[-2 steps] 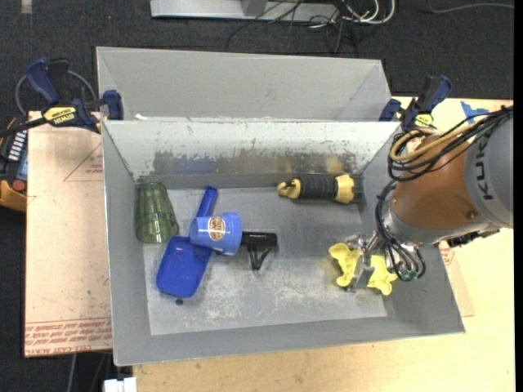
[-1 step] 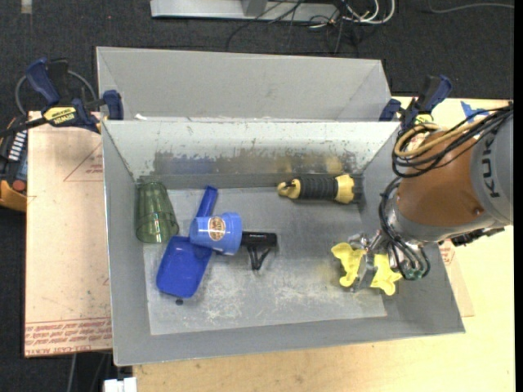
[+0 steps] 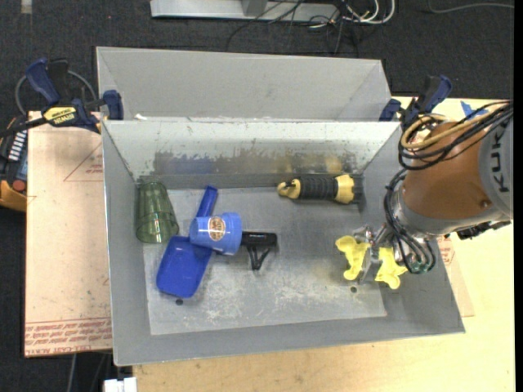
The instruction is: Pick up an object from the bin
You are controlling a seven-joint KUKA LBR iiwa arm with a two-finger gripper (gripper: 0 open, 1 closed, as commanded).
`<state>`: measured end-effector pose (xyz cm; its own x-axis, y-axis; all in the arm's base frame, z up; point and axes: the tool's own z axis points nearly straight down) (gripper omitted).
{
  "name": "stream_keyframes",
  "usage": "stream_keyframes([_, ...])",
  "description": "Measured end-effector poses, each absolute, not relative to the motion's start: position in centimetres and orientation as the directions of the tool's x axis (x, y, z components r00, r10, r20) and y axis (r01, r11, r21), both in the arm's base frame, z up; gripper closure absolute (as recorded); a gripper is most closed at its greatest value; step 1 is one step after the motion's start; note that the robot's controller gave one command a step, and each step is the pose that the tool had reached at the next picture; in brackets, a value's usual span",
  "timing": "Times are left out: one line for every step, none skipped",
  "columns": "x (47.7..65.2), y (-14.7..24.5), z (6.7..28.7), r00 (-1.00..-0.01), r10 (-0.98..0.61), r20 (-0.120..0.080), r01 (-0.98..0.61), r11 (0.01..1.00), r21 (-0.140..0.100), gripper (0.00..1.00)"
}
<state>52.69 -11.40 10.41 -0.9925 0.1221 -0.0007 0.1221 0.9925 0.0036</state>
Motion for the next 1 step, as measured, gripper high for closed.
stream_keyframes([52.90, -11.44, 11.40, -0.992, 0.122, -0.008, 0.122, 0.992, 0.003, 1.00])
